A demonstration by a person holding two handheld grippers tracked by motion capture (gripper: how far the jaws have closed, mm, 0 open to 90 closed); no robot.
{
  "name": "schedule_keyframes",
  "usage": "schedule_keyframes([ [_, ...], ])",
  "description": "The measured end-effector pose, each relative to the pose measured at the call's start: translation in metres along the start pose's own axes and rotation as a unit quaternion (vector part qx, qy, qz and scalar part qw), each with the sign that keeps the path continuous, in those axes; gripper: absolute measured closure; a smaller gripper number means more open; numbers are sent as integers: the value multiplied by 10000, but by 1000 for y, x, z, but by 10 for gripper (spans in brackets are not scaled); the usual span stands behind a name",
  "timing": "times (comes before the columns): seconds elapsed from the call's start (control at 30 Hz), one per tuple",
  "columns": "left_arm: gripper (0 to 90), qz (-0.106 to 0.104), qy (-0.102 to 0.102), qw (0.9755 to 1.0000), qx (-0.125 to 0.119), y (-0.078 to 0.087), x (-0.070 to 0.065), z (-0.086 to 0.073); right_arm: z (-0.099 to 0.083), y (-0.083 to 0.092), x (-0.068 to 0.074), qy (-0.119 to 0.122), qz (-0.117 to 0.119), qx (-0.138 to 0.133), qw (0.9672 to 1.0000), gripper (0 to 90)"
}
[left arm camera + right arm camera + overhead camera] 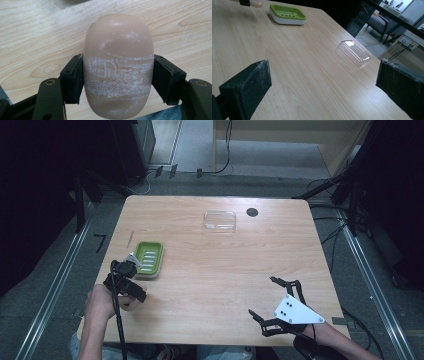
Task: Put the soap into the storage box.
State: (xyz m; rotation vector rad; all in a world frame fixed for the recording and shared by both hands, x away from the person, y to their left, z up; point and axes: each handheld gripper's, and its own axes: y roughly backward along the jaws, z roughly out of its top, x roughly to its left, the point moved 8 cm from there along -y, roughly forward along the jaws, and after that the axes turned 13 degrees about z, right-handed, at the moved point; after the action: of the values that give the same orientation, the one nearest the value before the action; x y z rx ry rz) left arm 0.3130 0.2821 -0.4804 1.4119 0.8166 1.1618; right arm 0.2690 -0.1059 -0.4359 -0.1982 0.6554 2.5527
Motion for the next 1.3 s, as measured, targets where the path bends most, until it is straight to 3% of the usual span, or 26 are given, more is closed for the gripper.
schedule_keyframes([
  [1.3,336,74,-289,9995,-34,25,2,41,0,1,-1,2,2,-12,10000,0],
])
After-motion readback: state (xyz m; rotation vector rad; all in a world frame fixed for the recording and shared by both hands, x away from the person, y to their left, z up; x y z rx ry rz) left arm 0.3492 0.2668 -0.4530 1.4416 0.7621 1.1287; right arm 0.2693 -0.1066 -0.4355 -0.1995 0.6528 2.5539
